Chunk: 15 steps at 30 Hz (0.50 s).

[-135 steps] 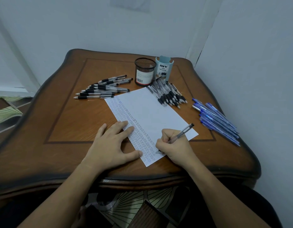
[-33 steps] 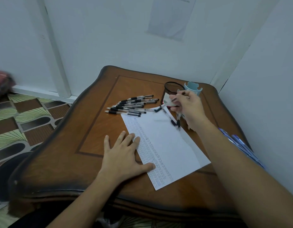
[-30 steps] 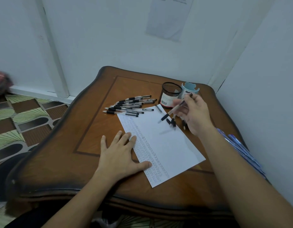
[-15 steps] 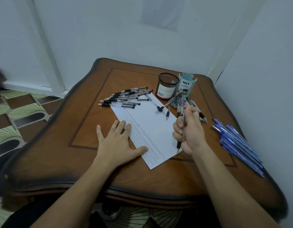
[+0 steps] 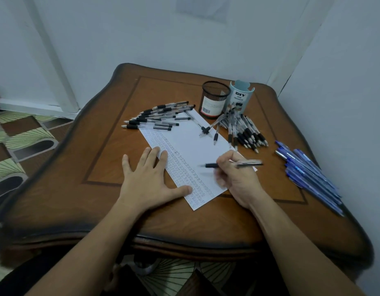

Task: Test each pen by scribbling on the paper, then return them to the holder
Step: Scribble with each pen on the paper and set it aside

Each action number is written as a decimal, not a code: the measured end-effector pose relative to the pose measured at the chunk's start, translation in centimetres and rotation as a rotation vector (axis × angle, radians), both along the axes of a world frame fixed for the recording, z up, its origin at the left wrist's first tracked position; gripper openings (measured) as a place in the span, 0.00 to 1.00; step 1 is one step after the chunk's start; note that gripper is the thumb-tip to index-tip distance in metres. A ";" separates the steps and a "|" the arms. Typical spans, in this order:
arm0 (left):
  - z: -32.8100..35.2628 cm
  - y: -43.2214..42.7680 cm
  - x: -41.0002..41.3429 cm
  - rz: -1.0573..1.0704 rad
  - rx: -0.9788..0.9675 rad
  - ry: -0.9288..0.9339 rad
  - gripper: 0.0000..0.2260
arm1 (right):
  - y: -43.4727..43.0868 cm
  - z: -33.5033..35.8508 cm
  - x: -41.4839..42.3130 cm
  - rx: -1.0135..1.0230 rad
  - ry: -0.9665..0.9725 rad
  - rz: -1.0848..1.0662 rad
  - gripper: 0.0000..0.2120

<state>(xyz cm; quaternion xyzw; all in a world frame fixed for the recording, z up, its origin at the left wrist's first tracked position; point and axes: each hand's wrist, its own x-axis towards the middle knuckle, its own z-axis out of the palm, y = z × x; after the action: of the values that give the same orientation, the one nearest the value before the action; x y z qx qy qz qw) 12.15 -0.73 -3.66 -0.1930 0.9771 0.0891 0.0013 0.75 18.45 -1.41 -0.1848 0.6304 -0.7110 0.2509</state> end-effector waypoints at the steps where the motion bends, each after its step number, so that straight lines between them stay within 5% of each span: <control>1: 0.0 0.0 0.0 0.000 -0.003 0.003 0.56 | 0.1 -0.2 0.1 0.042 0.060 0.005 0.15; 6: -0.2 0.1 0.0 0.004 -0.013 0.014 0.56 | 0.3 -0.2 1.2 0.264 0.260 0.142 0.17; 15: 0.1 0.1 0.0 0.007 0.017 0.001 0.54 | -0.1 -2.4 1.3 0.356 0.366 -0.015 0.19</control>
<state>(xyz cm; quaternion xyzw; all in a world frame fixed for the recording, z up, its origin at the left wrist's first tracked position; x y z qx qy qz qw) 12.13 -0.61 -3.58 -0.1963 0.9757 0.0976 0.0020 2.03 18.32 -3.77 -0.2587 0.7819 -0.5453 0.1560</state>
